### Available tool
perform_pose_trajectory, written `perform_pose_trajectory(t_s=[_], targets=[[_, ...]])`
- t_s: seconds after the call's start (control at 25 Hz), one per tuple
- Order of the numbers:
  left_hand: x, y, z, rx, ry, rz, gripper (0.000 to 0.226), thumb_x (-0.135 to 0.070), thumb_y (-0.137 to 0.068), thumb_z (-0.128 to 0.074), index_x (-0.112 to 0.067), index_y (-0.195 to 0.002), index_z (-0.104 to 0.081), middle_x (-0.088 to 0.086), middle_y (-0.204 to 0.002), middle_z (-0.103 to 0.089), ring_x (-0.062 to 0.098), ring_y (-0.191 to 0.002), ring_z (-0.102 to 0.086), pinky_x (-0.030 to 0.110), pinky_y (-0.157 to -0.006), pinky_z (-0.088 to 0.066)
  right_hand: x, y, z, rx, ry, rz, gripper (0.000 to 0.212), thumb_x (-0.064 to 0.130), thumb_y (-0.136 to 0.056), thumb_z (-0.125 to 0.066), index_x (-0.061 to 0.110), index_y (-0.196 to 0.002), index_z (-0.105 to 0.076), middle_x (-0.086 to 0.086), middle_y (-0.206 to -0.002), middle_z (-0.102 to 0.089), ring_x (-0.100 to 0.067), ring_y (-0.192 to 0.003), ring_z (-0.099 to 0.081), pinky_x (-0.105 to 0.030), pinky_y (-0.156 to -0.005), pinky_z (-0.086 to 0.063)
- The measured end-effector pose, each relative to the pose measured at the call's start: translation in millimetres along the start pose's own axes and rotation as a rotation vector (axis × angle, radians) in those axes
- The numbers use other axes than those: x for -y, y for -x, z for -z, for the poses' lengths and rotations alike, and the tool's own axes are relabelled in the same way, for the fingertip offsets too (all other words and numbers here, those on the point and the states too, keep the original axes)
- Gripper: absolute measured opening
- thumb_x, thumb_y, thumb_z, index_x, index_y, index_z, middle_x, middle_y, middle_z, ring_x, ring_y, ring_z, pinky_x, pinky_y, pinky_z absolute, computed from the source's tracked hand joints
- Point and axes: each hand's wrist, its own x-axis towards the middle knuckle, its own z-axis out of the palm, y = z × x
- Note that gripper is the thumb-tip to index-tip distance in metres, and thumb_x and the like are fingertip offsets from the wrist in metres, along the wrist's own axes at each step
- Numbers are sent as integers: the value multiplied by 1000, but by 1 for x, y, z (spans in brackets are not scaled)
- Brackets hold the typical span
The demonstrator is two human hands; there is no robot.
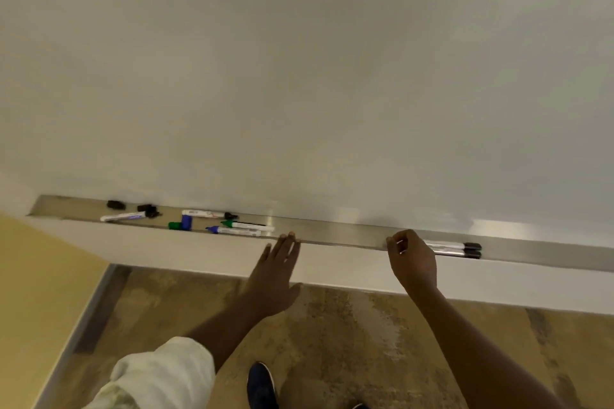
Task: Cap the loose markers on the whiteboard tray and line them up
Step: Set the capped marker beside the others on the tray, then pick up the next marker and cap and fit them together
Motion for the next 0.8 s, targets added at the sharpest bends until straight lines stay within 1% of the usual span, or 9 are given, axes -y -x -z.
perform_pose_trajectory(t_s=[0.12, 0.2, 0.32, 0.4, 0.44, 0.52, 0.64, 0.72, 0.8], targets=[[13, 18, -5, -65, 9, 37, 81, -48, -96, -41, -9, -158, -5, 14, -166, 2, 30, -153, 3, 48, -124, -12, 36, 12, -34, 97, 6, 121, 10, 33, -91, -61, 25, -85, -58, 10, -74, -65, -8, -66, -60, -31, -57, -52], [34, 37, -8, -98, 9, 102, 80, -51, -96, -36, -11, -158, -3, 14, -166, 3, 30, -153, 4, 46, -124, -8, 65, 22, -61, 171, 9, 212, 8, 33, -90, -61, 28, -84, -58, 12, -75, -64, -6, -68, -60, -32, -57, -53], [66, 58, -9, -146, 25, 196, 80, -53, -96, -33, -13, -158, -1, 13, -166, 3, 30, -153, 3, 44, -124, -6, 103, 33, -91, 258, 23, 322, 7, 32, -89, -60, 27, -85, -58, 11, -79, -64, -8, -70, -59, -25, -54, -45], [90, 67, -7, -181, 20, 247, 79, -52, -97, -35, -11, -158, -6, 15, -166, -1, 31, -153, -2, 46, -123, -9, 123, 37, -108, 290, 50, 404, 6, 30, -89, -60, 26, -87, -58, 10, -82, -63, -9, -71, -57, -22, -54, -37], [102, 71, -5, -195, 25, 270, 78, -52, -97, -36, -11, -158, -8, 16, -166, -4, 32, -153, -5, 48, -123, -12, 133, 38, -117, 304, 64, 454, 5, 29, -89, -60, 25, -88, -57, 9, -84, -63, -10, -72, -57, -22, -55, -36], [126, 78, 2, -216, 31, 322, 76, -52, -98, -35, -10, -157, -13, 17, -165, -11, 34, -152, -11, 50, -122, -16, 155, 41, -132, 316, 121, 573, 8, 28, -89, -61, 23, -95, -59, 6, -88, -64, -14, -76, -61, -23, -59, -40], [156, 82, 17, -257, 33, 415, 72, -52, -99, -32, -8, -155, -22, 19, -162, -24, 36, -150, -22, 49, -120, -22, 192, 43, -152, 305, 260, 734, 21, 28, -92, -58, 21, -111, -64, 1, -100, -67, -20, -86, -64, -26, -63, -47], [174, 82, 27, -297, 27, 466, 69, -49, -99, -39, -8, -154, -27, 18, -159, -32, 35, -147, -29, 46, -118, -24, 218, 43, -165, 326, 332, 817, 28, 27, -94, -57, 19, -120, -63, -1, -109, -68, -22, -93, -64, -32, -69, -54], [192, 81, 36, -344, 31, 514, 64, -46, -99, -46, -8, -150, -34, 17, -153, -42, 33, -141, -39, 44, -115, -31, 242, 43, -181, 375, 424, 875, 33, 24, -95, -54, 18, -127, -58, -3, -117, -66, -23, -99, -63, -35, -76, -55]])
